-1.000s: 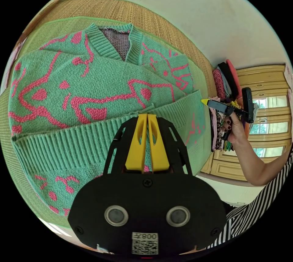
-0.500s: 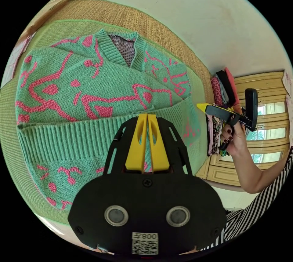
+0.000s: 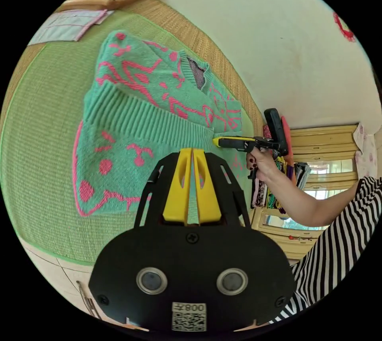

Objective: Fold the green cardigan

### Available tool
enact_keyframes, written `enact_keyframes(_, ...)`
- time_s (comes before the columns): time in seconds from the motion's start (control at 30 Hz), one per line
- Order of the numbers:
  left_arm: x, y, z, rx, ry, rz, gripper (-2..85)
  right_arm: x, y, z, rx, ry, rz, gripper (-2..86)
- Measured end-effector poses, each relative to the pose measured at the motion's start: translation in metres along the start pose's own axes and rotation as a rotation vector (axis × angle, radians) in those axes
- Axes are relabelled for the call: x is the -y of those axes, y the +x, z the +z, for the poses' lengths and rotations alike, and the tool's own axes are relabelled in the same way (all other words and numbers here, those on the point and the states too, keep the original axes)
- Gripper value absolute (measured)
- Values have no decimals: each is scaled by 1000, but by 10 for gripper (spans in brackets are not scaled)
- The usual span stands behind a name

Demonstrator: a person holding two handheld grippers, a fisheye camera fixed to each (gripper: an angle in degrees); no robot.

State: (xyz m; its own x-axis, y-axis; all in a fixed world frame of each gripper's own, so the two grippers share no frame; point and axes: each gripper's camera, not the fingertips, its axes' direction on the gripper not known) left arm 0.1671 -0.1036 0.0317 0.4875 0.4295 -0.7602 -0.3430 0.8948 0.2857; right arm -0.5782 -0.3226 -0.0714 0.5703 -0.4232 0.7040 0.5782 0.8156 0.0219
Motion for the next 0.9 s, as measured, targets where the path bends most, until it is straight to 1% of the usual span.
enact_keyframes(0.07, -33, -45, -42, 31, 81, -173, 41, 5, -7, 1, 5, 9, 26, 1)
enact_keyframes(0.1, -41, -56, -51, 31, 96, -210, 49, 7, -12, -1, 1, 27, 48, 1)
enact_keyframes(0.17, -67, -97, -72, 13, 141, -361, 76, 9, -22, -4, -9, 59, 83, 1)
enact_keyframes(0.27, -83, -136, -77, -49, 150, -455, 90, 16, -46, -15, -19, 127, 113, 2)
enact_keyframes(0.4, -80, -160, -75, -139, 150, -458, 93, 55, -104, -16, -4, 161, 39, 6)
enact_keyframes(0.5, -80, -174, -81, -182, 148, -452, 94, 102, -157, -2, -53, 140, -45, 16)
enact_keyframes(0.57, -87, -183, -93, -203, 172, -459, 99, 133, -189, 7, -67, 128, -100, 29)
enact_keyframes(0.63, -93, -188, -101, -209, 192, -467, 105, 174, -230, 22, -66, 97, -162, 69)
enact_keyframes(0.77, -91, -198, -99, -228, 143, -445, 112, 228, -282, 51, -105, 57, -203, 92)
enact_keyframes(0.9, -86, -210, -97, -265, 123, -442, 103, 279, -324, 96, -155, -46, -175, 119)
